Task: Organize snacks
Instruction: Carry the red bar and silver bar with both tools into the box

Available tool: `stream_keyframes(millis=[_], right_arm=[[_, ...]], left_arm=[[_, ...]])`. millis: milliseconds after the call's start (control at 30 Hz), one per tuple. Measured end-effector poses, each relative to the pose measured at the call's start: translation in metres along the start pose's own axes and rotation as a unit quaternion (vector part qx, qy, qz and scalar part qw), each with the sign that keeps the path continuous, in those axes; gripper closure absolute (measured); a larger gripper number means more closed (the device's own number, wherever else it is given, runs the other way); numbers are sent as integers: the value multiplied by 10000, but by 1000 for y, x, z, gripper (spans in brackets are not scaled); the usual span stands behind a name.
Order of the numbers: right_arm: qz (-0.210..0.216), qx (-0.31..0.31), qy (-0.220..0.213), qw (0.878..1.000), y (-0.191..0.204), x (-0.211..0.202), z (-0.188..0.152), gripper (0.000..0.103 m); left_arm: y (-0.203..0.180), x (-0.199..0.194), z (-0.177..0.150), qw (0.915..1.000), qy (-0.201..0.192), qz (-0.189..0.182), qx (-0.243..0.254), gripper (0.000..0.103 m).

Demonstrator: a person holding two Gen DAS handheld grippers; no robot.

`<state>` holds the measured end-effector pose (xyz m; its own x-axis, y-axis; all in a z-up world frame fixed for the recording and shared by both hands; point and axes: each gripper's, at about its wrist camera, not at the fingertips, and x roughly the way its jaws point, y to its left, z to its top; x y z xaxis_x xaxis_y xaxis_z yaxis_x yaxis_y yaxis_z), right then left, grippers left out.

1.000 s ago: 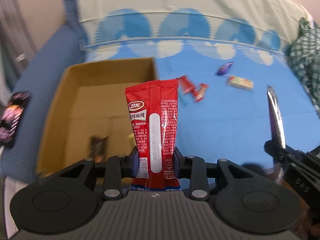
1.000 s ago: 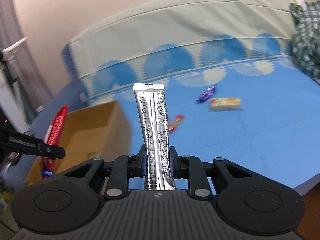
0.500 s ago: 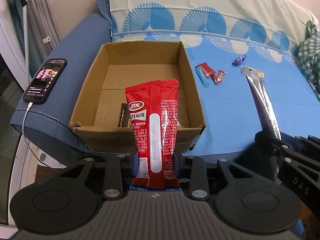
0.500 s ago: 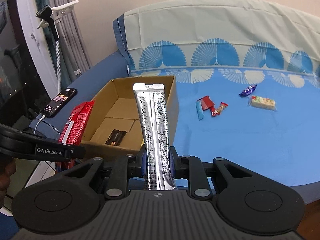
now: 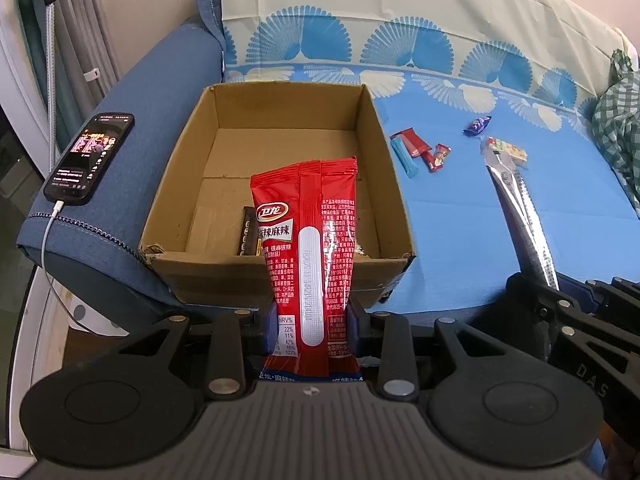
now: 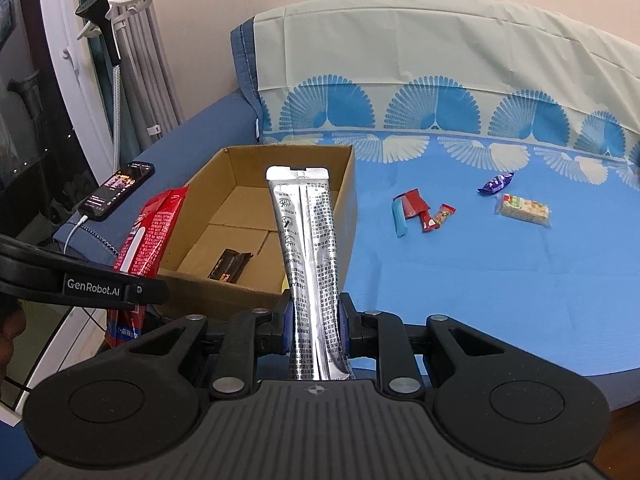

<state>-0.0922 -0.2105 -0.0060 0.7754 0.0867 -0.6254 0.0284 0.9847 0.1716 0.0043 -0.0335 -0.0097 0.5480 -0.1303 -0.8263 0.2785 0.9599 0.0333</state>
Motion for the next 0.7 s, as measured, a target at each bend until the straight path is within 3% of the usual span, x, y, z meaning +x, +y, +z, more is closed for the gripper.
stream_keyframes(millis=[433, 700], right_arm=[[51, -128, 156, 9998, 8, 25, 16, 80], [229, -143, 275, 9993, 23, 63, 42, 80]], left_arm=[[31, 17, 27, 9996, -7, 222, -185, 67], [54, 43, 59, 9994, 57, 263, -209, 67]])
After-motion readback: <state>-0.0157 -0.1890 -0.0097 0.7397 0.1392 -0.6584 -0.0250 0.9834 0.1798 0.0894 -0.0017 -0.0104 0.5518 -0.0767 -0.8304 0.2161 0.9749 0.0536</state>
